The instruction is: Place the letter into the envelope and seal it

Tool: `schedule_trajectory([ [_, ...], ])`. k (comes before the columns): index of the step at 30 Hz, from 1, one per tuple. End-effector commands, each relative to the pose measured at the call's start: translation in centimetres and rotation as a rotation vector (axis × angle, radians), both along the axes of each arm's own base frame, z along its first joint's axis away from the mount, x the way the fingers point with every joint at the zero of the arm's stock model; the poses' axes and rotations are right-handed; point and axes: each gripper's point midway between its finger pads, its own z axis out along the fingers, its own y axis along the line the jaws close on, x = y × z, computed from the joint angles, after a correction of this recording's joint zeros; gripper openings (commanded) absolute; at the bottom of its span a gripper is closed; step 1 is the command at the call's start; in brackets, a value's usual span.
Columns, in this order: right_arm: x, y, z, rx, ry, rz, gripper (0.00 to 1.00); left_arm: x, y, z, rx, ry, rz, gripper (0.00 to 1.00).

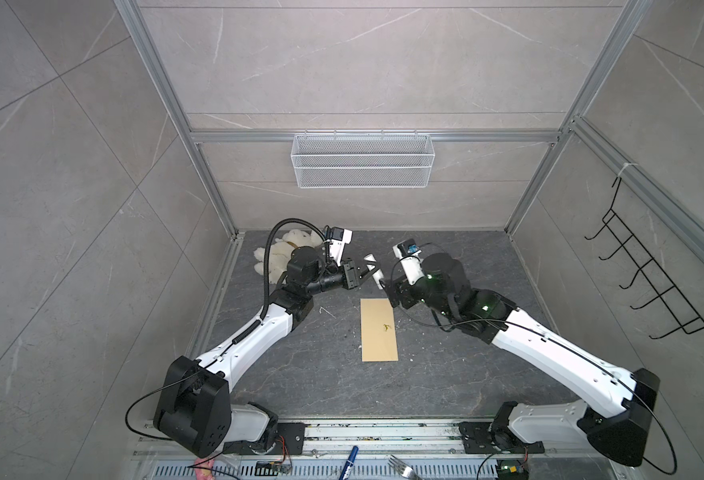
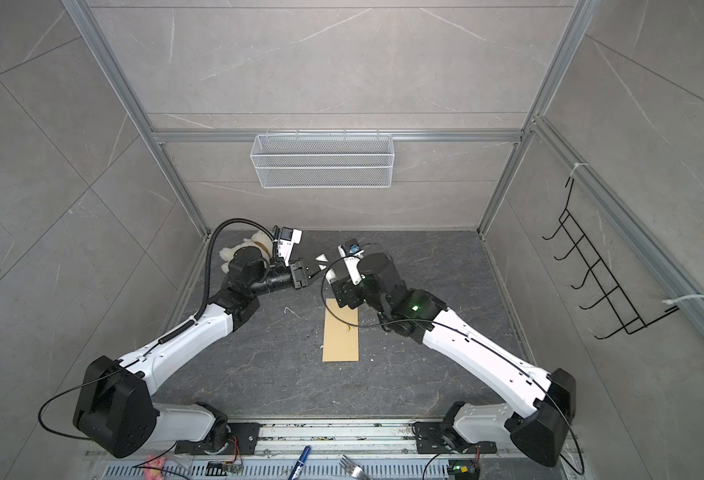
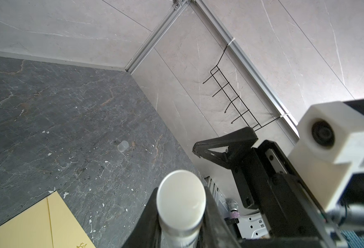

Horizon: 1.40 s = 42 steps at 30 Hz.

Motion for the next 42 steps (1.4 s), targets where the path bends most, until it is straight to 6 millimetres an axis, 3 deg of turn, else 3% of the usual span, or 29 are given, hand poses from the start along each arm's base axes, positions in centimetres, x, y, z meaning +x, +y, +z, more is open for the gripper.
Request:
schedule_trajectory([
  [1,-3.5,2.4,0.2,0.168,0.136,0.255,0.91,-1.8,0.1,4.2,-0.057,-0.158,-0.062,0.00],
  [9,-3.7,2.8,-0.1,0.256,0.220,0.344,0.86,-3.2,-0.1,5.6,-0.091,-0.207,-0.132,0.00],
  [21,-2.6,3.2,-0.2,0.291,0.245,0.346,0.56,-4.6,-0.1,6.3,-0.106,-0.239,-0.194,0.00],
  [38,-2.1,3.6,0.5,0.364,0.223,0.346,0.15,-4.3,-0.5,6.0,-0.125,-0.210,-0.219,0.00],
  [39,-2.0,3.5,0.6,0.372,0.217,0.335,0.13,-4.3,-0.5,6.1,-0.130,-0.209,-0.217,0.01],
  [42,-1.3,3.0,0.9,0.405,0.187,0.282,0.06,-3.7,-0.5,6.3,-0.158,-0.203,-0.189,0.22],
])
